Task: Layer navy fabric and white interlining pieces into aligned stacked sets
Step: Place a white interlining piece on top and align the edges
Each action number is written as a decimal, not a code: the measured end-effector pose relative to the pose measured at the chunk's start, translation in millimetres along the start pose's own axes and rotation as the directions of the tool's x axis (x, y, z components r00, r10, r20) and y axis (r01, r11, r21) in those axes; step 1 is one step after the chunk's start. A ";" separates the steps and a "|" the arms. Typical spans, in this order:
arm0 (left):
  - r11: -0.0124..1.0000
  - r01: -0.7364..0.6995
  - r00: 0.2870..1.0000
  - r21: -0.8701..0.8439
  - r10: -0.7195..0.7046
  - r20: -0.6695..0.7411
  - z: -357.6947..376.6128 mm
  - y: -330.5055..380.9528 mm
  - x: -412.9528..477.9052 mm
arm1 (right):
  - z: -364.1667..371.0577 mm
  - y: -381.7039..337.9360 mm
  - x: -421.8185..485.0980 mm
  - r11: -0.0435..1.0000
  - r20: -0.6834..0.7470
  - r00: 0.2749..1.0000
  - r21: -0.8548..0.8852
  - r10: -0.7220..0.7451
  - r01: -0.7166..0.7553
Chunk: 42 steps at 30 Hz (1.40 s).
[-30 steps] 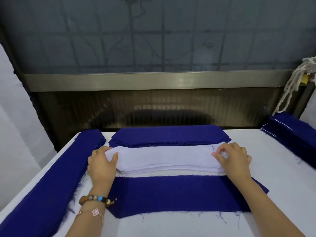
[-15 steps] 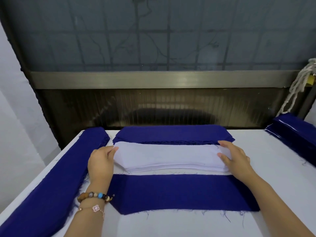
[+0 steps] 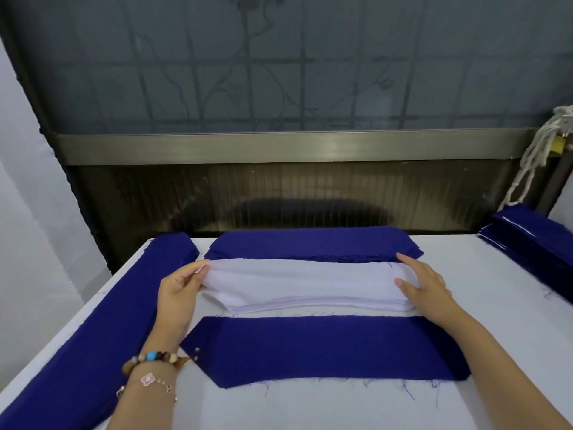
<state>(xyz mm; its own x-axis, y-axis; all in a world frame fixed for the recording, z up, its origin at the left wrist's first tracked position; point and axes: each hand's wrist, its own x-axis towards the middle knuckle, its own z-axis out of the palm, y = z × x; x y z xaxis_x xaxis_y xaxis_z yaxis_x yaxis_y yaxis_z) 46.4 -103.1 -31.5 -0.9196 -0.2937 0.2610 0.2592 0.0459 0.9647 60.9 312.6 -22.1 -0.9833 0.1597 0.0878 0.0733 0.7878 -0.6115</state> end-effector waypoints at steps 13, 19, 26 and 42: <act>0.980 -0.003 1.000 0.199 -0.002 0.026 -0.1 -10.6 3.6 | -2.6 1.3 5.6 0.998 -0.182 0.982 0.034 0.056 -0.050; 0.955 -0.075 0.997 0.287 0.064 0.047 0.5 -11.7 6.0 | -14.8 2.4 -0.9 0.995 -0.132 0.986 0.015 -0.097 0.100; 0.964 -0.038 0.998 0.265 0.024 0.055 0.2 -11.0 6.2 | -11.2 4.3 -8.3 0.977 0.075 0.979 0.118 -0.188 0.178; 0.884 -0.085 0.991 0.460 0.121 -0.049 18.5 5.4 -11.7 | -17.4 12.5 -6.9 0.797 -0.311 0.873 0.589 0.375 -0.133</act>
<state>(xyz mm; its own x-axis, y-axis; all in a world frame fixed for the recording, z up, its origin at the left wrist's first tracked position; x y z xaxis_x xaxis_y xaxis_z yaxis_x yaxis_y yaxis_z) 53.2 -81.8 -28.7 -0.8660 -0.3323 0.3737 0.1713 0.5049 0.8460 71.5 331.7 -16.6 -0.7794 0.6197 0.0921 0.0906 0.2570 -0.9622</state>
